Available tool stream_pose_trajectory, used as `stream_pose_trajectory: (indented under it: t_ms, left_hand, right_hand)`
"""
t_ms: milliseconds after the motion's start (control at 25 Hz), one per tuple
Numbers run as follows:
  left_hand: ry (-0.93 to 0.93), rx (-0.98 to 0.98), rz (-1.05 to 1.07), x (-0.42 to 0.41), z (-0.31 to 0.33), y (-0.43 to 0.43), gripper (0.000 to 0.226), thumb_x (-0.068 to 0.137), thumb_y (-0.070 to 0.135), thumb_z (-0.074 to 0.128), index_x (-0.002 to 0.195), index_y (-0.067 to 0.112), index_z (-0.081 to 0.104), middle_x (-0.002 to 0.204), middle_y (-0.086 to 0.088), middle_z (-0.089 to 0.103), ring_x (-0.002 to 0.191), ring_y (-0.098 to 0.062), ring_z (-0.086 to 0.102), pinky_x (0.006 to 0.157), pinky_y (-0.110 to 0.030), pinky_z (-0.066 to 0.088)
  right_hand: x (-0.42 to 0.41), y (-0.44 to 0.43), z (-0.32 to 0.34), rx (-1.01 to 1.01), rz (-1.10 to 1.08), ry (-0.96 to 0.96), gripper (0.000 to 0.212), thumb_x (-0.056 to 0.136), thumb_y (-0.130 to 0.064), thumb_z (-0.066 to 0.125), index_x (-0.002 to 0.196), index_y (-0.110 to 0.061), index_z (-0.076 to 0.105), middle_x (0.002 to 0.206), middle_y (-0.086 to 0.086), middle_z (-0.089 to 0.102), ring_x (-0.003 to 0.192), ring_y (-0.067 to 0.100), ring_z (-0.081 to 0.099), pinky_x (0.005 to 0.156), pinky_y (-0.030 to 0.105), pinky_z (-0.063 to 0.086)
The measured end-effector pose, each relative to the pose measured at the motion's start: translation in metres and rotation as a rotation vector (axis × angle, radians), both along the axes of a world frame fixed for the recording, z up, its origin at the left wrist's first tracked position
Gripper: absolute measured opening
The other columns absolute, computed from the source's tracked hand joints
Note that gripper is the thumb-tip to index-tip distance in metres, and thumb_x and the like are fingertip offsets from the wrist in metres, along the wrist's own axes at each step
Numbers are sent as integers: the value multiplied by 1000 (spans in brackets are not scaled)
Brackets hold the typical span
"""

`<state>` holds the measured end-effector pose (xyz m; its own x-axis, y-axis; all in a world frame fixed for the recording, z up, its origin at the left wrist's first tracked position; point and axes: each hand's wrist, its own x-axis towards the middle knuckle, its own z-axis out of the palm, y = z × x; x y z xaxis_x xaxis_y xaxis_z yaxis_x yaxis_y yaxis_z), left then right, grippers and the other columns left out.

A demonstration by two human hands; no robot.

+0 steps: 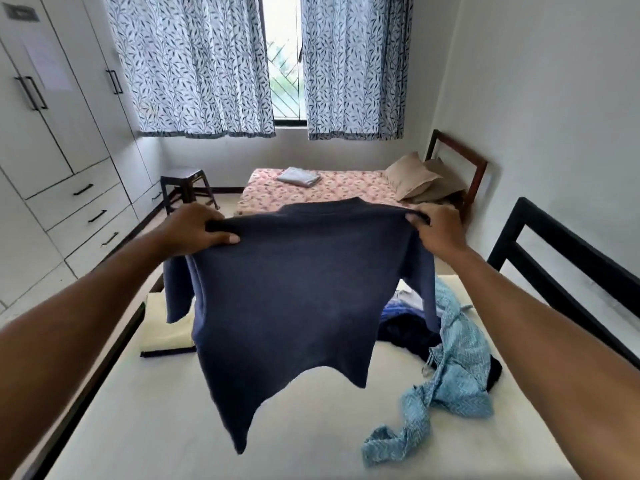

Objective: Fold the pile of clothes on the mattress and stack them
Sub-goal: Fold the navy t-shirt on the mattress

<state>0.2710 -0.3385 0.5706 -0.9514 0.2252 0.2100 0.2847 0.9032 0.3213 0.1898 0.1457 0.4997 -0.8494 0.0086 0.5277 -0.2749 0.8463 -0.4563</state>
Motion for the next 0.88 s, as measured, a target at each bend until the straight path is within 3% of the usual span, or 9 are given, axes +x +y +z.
stream_pose_trajectory:
  t_ms: [120, 200, 360, 440, 560, 640, 720, 840, 880]
  left_hand:
    - [-90, 52, 85, 11, -59, -1, 25, 94, 37, 72, 90, 14, 79, 86, -1, 76, 84, -25, 66, 75, -36, 44]
    - [-228, 80, 91, 23, -103, 3, 14, 98, 27, 70, 103, 19, 80, 94, 4, 73, 94, -22, 66, 81, -32, 42]
    - [-631, 236, -20, 34, -185, -8, 27, 100, 21, 68, 80, 35, 79, 81, 9, 75, 86, -17, 69, 84, -35, 53]
    - [-866, 348, -86, 28, -208, -16, 21, 102, 18, 65, 93, 26, 82, 94, -4, 80, 92, -21, 73, 94, -42, 58]
    - [-1150, 435, -188, 2, -220, -29, 21, 103, 13, 61, 117, 7, 76, 115, -19, 75, 111, -35, 71, 102, -46, 55]
    - [-1320, 456, -238, -27, -226, -41, 26, 103, 13, 60, 125, 1, 71, 122, -24, 72, 117, -40, 68, 105, -49, 52]
    - [-1342, 389, -209, -60, -231, -46, 24, 103, 14, 61, 121, 3, 73, 118, -22, 74, 114, -38, 69, 103, -47, 54]
    - [-1011, 74, -109, -126, -248, -39, 16, 99, 19, 69, 88, 17, 79, 86, -3, 76, 92, -24, 69, 75, -22, 51]
    - [-864, -26, -68, -146, -260, -32, 15, 97, 23, 71, 85, 18, 78, 83, -2, 73, 88, -23, 65, 68, -22, 46]
  right_hand:
    - [9, -22, -44, -82, 114, -246, 18, 100, -21, 62, 92, -5, 68, 88, 13, 71, 86, 28, 64, 83, 49, 51]
    - [23, -34, -76, -86, 207, -454, 20, 103, -21, 59, 87, -11, 66, 81, 7, 67, 78, 21, 61, 78, 50, 50]
    - [45, -61, -122, 109, 385, -934, 20, 105, -18, 59, 92, -8, 71, 90, 7, 69, 81, 14, 58, 81, 40, 47]
    - [50, -71, -139, 118, 425, -1197, 20, 104, -18, 62, 102, -1, 73, 89, 2, 70, 81, 13, 59, 81, 34, 48]
    - [53, -82, -140, 104, 440, -1457, 13, 104, -19, 62, 104, -15, 74, 85, -11, 71, 80, 5, 62, 81, 23, 51]
    - [42, -80, -140, 145, 403, -1502, 14, 104, -18, 60, 108, -16, 73, 92, -10, 70, 84, 5, 62, 83, 19, 49]
    - [22, -65, -144, 177, 338, -1458, 19, 104, -18, 61, 112, -8, 75, 96, -4, 70, 90, 11, 61, 86, 24, 47]
    - [-27, -40, -161, 347, 234, -1266, 18, 104, -21, 61, 97, -11, 75, 96, 2, 69, 100, 22, 61, 85, 31, 42]
    - [-44, -35, -174, 368, 175, -1161, 19, 104, -22, 61, 99, -10, 75, 100, 6, 71, 104, 27, 64, 84, 32, 41]
